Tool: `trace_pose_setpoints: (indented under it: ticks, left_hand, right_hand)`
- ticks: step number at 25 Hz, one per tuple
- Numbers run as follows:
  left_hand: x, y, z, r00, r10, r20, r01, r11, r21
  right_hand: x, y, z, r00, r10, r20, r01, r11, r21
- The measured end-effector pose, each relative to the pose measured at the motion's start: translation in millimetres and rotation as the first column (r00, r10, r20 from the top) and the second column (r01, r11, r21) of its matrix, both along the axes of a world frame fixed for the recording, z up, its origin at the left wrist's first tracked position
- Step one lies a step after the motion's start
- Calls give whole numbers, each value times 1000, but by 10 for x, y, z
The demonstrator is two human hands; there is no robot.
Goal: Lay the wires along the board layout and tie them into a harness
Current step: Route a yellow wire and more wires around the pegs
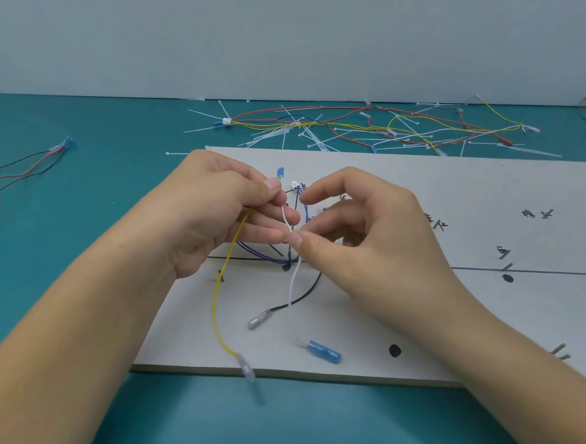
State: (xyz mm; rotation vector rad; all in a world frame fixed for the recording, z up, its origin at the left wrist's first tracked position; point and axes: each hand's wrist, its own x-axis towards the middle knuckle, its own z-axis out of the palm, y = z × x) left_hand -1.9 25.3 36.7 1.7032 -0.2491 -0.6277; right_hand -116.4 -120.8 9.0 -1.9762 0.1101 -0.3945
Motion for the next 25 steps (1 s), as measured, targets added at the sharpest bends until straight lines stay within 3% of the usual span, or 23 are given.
trace_pose_setpoints:
  ticks: [3, 8, 15, 20, 25]
  left_hand:
    - [15, -10, -19, 999, 24, 33, -26, 998, 51]
    - [100, 16, -90, 948, 16, 318, -124, 938, 324]
    - [101, 14, -180, 859, -5, 512, -239, 880, 410]
    - [66, -58, -226, 782, -47, 622, -296, 849, 437]
    - [65, -59, -171, 756, -176, 631, -238, 823, 515]
  right_hand:
    - [8, -15, 17, 997, -75, -36, 75, 997, 0]
    - [13, -57, 59, 989, -149, -12, 148, 988, -52]
    - [7, -55, 64, 986, -162, 44, 168, 961, -220]
    - [8, -48, 60, 987, -156, -31, 144, 961, -235]
    - [-28, -47, 93, 973, -125, -194, 78, 969, -233]
